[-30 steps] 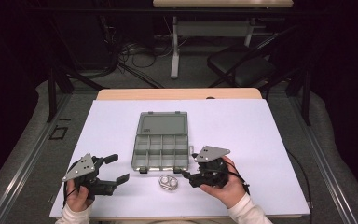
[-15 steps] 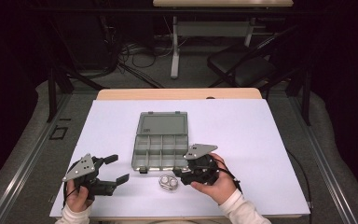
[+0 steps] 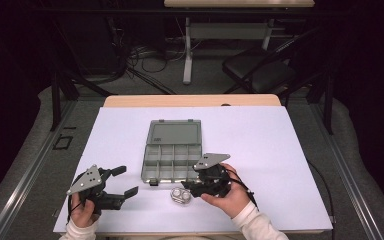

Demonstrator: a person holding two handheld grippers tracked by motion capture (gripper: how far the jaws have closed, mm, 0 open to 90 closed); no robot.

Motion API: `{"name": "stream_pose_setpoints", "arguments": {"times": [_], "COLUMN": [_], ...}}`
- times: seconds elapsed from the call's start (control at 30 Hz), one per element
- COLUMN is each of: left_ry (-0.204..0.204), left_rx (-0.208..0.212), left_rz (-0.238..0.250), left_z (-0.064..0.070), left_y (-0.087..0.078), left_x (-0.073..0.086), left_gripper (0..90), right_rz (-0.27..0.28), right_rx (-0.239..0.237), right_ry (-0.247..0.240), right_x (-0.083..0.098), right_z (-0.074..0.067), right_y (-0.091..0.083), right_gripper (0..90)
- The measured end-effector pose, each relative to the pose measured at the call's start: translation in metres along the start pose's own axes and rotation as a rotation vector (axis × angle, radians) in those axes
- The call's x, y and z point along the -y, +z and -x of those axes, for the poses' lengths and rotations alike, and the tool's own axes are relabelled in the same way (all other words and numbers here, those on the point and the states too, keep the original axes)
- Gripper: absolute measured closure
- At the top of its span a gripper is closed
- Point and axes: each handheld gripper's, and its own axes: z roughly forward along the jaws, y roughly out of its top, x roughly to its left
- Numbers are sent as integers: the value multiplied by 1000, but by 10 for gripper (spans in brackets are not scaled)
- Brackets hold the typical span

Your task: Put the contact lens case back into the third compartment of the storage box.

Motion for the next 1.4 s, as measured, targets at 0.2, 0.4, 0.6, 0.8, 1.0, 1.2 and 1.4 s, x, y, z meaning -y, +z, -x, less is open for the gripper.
{"name": "stream_pose_setpoints", "arguments": {"times": [0.2,0.4,0.6,0.8,1.0,1.2,1.4], "left_ry": [0,0,0,-3,-4,-6,-6], "left_rx": [-1,-1,0,-1,-1,-4,-3], "left_rz": [2,2,2,1,1,-1,-3], "left_z": [0,0,0,0,0,0,-1], "left_y": [0,1,0,1,1,0,0], "left_x": [0,0,0,0,0,1,1], "left_gripper": [160,160,160,160,160,160,160], "right_rz": [-9,-28,-38,-57,-76,-105,-129], "right_rx": [-6,-9,6,-3,-7,-37,-32], "right_ry": [3,-21,-26,-58,-80,-71,-62], "right_x": [0,0,1,1,3,6,9], "right_z": [-4,-8,-11,-16,-19,-21,-22], "right_y": [5,13,17,24,30,38,43], "right_gripper": [411,417,402,402,406,383,375]}}
